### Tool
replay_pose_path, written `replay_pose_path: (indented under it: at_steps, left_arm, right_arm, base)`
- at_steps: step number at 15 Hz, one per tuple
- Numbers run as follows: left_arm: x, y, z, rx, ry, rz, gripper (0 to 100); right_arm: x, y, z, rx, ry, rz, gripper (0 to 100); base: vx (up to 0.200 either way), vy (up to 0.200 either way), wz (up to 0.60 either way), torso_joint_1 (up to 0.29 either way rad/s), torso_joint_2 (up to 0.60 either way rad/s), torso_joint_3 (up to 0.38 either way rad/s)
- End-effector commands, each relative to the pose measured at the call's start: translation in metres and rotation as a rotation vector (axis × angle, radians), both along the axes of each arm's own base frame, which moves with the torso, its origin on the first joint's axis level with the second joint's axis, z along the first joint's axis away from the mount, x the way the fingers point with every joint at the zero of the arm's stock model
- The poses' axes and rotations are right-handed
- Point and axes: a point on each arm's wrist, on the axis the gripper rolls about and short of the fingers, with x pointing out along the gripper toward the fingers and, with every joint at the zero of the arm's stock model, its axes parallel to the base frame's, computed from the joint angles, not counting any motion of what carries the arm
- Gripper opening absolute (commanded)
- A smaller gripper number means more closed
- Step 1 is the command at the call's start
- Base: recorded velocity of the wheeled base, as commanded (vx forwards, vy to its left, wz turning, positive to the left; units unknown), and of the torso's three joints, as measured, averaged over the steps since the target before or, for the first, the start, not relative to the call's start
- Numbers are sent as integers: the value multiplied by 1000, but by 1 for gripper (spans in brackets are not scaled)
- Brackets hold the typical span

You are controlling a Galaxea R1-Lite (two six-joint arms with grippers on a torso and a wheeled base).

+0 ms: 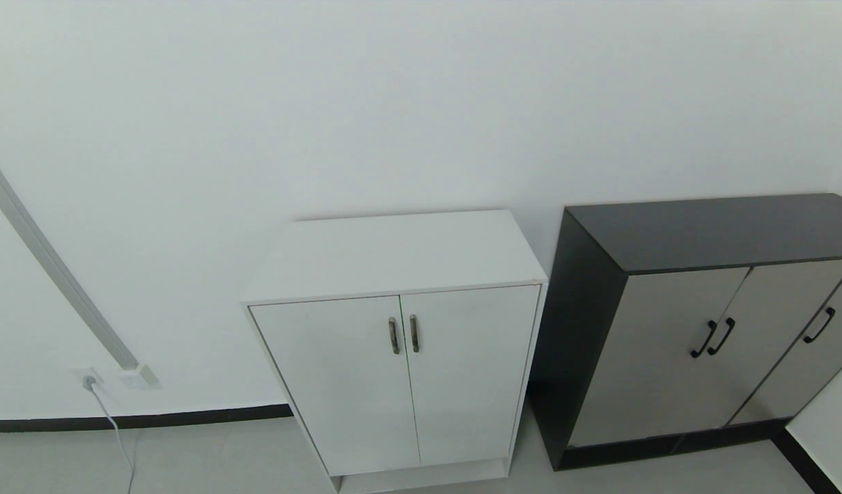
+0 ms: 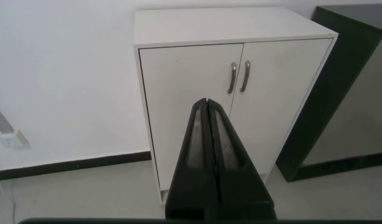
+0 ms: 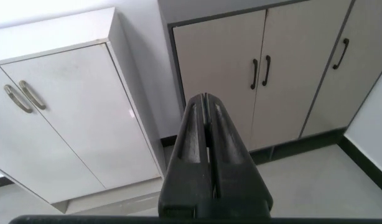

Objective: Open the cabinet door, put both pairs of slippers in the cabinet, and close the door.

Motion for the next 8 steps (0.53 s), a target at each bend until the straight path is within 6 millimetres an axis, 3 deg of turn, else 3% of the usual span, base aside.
replay_pose_path:
  at_steps: [1,8]
  left_arm:
    - [0,0,0,-1,1,-1,0]
    - [0,0,0,-1,0,0,0]
  right_arm:
    - [0,0,0,0,2,2,0]
    - [0,0,0,-7,4,4,0]
  base:
    - [0,0,0,0,0,0]
    - [0,0,0,0,0,0]
